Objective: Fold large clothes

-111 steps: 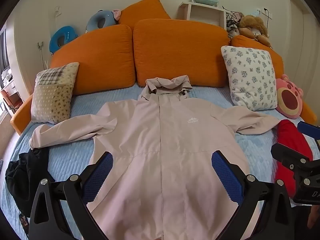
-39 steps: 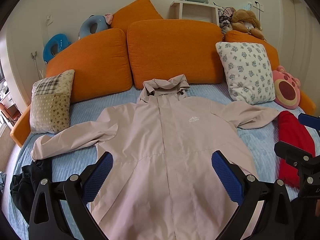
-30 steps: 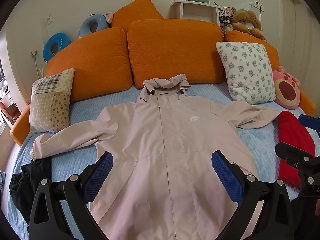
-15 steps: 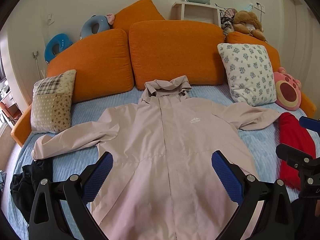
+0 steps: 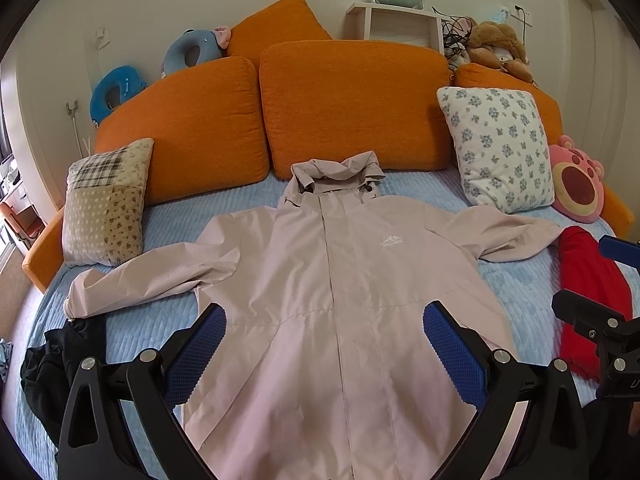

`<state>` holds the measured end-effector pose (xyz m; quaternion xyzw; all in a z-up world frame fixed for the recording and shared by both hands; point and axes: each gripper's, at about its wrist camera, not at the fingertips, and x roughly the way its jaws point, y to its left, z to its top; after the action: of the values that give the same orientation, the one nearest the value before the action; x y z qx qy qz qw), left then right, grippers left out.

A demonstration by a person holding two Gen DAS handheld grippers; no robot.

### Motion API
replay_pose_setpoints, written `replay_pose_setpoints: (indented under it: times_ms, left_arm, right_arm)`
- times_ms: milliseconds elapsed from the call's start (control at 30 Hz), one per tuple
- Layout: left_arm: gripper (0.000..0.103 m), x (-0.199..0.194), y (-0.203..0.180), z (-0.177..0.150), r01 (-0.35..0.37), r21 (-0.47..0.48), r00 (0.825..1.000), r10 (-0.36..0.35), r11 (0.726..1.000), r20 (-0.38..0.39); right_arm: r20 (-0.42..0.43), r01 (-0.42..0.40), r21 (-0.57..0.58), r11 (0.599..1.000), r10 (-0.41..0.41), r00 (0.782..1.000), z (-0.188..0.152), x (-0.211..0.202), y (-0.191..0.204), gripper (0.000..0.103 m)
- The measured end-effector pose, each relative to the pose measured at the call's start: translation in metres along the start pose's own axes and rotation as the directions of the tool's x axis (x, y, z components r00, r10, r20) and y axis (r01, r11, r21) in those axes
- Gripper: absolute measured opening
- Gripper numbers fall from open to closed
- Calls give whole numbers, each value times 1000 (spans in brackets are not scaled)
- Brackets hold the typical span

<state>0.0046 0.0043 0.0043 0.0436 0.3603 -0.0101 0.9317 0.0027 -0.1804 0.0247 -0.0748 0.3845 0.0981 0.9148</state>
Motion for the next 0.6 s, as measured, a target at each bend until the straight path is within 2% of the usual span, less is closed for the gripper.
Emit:
replay_pose_setpoints:
  times_ms: [600]
  left_arm:
    - [100, 3, 12, 5, 2, -24, 1000, -2, 1000, -8]
  right_arm:
    - [-5, -6, 1, 1000, 6, 1000, 3, 8, 3, 98]
